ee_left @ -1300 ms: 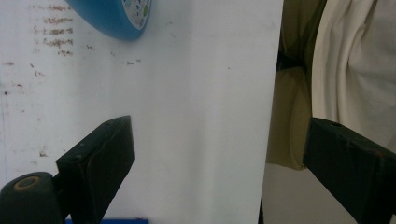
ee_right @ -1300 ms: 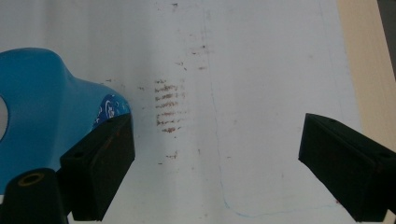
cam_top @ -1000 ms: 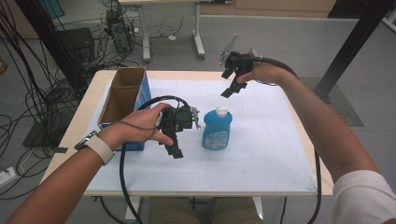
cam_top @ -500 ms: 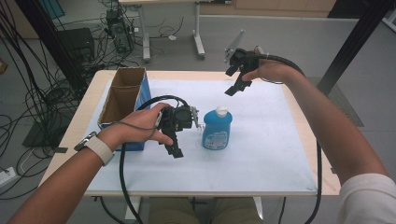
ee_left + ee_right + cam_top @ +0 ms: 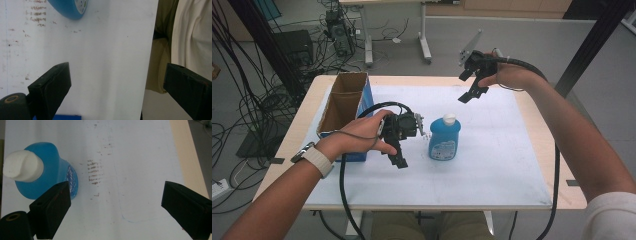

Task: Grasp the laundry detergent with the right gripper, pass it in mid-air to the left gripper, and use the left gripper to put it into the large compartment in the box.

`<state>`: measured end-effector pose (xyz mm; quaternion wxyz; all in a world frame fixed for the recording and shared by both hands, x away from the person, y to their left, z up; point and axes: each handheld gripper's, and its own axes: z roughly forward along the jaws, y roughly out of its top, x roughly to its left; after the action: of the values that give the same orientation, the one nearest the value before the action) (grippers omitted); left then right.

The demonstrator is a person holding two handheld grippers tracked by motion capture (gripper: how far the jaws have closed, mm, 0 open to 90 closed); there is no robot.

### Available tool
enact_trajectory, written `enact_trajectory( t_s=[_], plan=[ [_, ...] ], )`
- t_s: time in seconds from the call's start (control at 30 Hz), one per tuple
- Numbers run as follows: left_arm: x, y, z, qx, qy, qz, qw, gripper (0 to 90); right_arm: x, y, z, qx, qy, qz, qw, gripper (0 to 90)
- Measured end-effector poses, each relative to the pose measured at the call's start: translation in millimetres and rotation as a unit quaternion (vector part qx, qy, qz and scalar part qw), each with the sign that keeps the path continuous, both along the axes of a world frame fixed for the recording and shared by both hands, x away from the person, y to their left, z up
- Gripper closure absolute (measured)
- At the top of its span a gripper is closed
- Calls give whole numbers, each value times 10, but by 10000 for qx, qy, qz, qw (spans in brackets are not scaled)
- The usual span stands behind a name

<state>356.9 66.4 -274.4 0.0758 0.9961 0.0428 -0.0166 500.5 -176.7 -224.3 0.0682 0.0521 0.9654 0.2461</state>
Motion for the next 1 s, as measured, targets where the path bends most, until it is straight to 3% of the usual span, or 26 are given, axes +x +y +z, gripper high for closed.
enact_trajectory(
  t_s=[0.27, 0.43, 1.0],
  plan=[
    [5, 29, -2, -113, -31, 134, 9998, 87, -125, -188, -28, 177, 44, -62, 9998, 74],
    [49, 33, -6, -60, -128, 89, 9999, 87, -228, -294, -69, 315, 120, -24, 9994, 63],
    [122, 36, -21, -179, -100, 197, 9996, 84, -482, -410, -265, 535, 291, 127, 9981, 46]
  ],
)
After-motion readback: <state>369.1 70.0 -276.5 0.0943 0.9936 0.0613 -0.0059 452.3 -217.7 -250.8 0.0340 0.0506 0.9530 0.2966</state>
